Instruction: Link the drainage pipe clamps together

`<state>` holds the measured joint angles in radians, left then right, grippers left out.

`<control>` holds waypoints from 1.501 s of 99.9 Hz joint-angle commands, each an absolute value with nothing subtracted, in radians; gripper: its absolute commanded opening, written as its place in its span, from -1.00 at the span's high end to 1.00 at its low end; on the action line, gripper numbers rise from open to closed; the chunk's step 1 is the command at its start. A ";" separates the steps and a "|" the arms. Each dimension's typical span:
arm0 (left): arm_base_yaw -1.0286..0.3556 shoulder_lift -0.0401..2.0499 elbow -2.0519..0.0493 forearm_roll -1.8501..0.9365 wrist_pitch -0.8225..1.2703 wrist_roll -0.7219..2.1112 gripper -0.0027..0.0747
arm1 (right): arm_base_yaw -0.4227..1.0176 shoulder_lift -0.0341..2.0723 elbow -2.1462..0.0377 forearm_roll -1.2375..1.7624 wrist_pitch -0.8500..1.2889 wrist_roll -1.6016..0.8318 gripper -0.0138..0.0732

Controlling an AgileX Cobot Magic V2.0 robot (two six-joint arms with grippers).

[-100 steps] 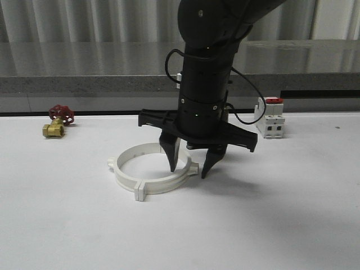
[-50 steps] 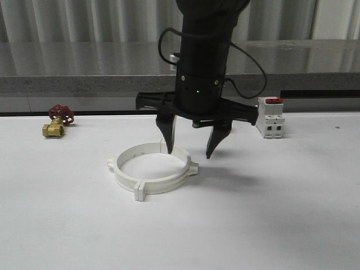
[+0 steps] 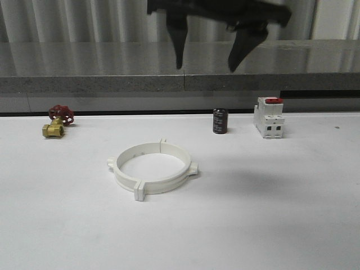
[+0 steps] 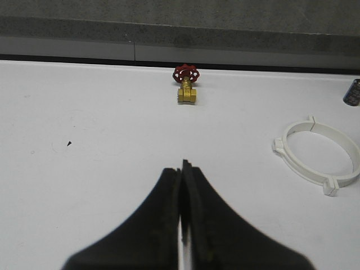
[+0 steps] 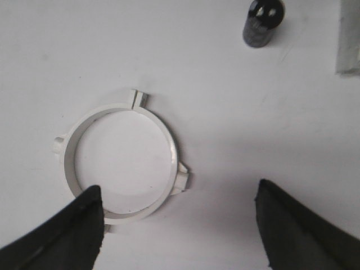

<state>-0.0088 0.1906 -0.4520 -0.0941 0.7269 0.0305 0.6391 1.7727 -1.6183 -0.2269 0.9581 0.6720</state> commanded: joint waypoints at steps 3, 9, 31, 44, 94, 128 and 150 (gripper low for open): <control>-0.007 0.201 -0.476 -0.107 0.659 0.028 0.99 | 0.634 1.633 -1.633 -0.328 0.984 0.617 -0.61; -0.007 0.201 -0.476 -0.107 0.659 0.028 0.99 | 0.634 1.579 -1.607 -0.366 0.992 0.615 -0.61; -0.007 0.201 -0.476 -0.107 0.659 0.028 0.99 | 0.589 1.354 -1.405 -0.409 0.951 0.599 -0.61; -0.007 0.201 -0.476 -0.107 0.659 0.028 0.99 | 0.504 1.217 -1.260 -0.409 0.910 0.585 -0.61; -0.007 0.201 -0.476 -0.107 0.659 0.028 0.99 | 0.280 0.665 -0.847 -0.384 0.944 0.521 -0.61; -0.007 0.201 -0.476 -0.107 0.659 0.028 0.99 | 0.280 0.440 -0.777 -0.386 0.987 0.511 0.49; -0.007 0.201 -0.476 -0.107 0.659 0.028 0.99 | 0.280 0.434 -0.777 -0.386 0.988 0.509 0.84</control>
